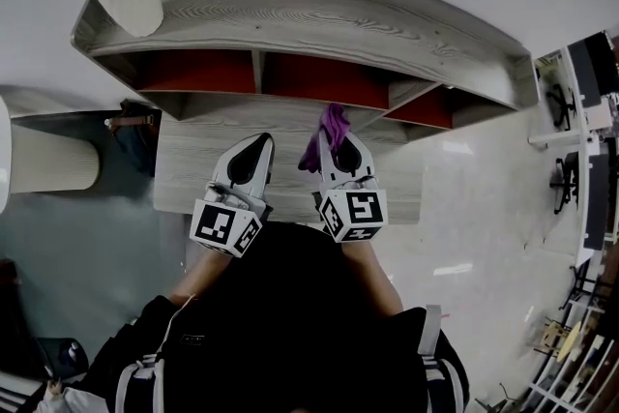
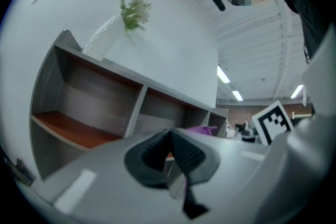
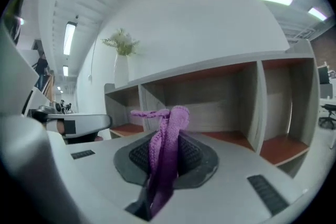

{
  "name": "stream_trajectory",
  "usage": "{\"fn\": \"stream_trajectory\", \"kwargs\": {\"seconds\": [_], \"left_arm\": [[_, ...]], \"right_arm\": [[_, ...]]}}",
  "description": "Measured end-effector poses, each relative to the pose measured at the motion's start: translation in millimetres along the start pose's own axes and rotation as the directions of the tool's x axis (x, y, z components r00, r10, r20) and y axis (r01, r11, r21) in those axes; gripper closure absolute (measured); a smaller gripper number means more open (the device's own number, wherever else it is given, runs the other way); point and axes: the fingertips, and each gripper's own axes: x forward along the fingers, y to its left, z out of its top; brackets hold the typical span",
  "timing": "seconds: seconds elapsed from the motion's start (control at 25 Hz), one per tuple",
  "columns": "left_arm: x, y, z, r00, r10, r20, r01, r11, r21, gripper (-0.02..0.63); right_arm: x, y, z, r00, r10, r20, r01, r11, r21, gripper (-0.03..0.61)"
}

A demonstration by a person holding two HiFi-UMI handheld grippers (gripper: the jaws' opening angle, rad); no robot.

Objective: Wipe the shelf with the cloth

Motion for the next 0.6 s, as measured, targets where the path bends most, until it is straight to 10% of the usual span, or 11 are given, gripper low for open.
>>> {"fn": "stream_trajectory", "kwargs": {"seconds": [0.6], "left_arm": [[1,-11,-7,1.0,0.004,-0.015,-0.004,1.0,0.016,0.609]], "right_arm": [[-27,-19,-15,0.998,-0.062,0.014,0.062,0.998,0.004,0.529]]}}
